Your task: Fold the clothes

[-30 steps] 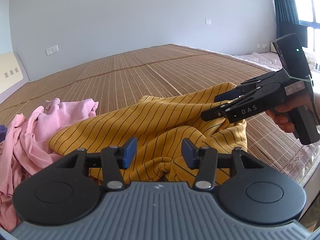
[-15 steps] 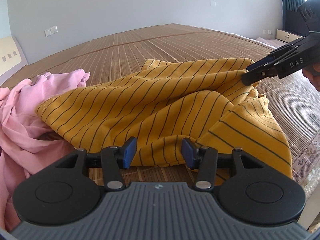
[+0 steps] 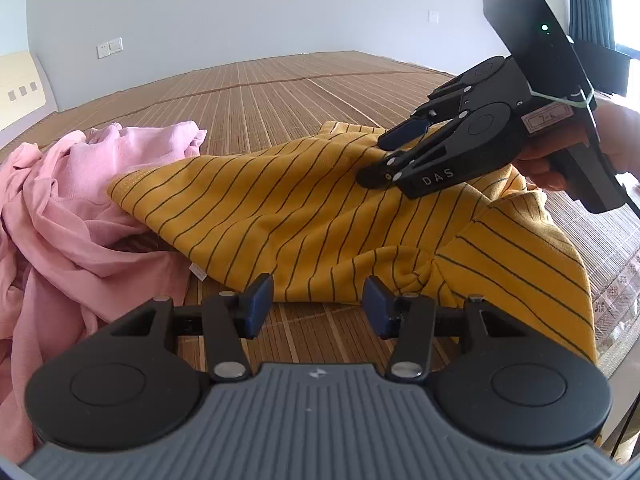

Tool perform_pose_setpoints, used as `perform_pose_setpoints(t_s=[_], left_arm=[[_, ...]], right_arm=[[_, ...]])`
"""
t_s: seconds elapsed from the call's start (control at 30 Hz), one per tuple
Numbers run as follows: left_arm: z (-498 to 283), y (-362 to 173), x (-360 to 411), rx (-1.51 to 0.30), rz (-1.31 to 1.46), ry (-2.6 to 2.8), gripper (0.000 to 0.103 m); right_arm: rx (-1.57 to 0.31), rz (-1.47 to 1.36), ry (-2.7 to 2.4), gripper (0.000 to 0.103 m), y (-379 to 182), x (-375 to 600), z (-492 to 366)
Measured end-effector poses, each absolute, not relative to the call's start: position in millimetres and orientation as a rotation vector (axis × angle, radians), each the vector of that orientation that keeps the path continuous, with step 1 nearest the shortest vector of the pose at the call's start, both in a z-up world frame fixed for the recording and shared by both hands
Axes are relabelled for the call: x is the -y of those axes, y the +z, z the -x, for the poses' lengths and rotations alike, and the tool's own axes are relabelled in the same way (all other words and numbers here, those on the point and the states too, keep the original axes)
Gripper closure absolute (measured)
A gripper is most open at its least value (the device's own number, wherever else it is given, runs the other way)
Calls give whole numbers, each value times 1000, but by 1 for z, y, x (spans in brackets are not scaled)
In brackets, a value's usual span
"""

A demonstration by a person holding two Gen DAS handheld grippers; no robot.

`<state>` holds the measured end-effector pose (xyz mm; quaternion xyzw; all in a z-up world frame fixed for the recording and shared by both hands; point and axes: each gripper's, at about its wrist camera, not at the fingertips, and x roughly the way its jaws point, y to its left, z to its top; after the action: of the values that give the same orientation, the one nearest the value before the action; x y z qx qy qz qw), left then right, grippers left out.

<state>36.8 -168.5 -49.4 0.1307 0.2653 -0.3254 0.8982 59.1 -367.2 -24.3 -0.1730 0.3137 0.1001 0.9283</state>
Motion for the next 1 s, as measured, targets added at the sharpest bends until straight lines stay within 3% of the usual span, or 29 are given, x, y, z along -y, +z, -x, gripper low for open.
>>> perform_pose_setpoints(t_s=[0.33, 0.57, 0.67, 0.83, 0.9, 1.0], left_arm=[[-24, -40, 176, -504, -238, -738, 46], [-9, -33, 187, -476, -261, -760, 44], [-6, -29, 189, -471, -270, -762, 44], [1, -28, 196, -476, -293, -777, 44], [2, -30, 200, -486, -283, -781, 44], [9, -31, 205, -498, -273, -796, 44]], right_arm=[[-443, 152, 23, 94, 63, 448, -5], [-491, 31, -185, 93, 23, 515, 16], [-530, -15, -221, 78, -3, 532, 22], [-408, -71, -68, 67, 9, 518, 70], [-396, -65, 59, 57, 16, 508, 79], [-433, -68, 232, 51, 8, 487, 74]])
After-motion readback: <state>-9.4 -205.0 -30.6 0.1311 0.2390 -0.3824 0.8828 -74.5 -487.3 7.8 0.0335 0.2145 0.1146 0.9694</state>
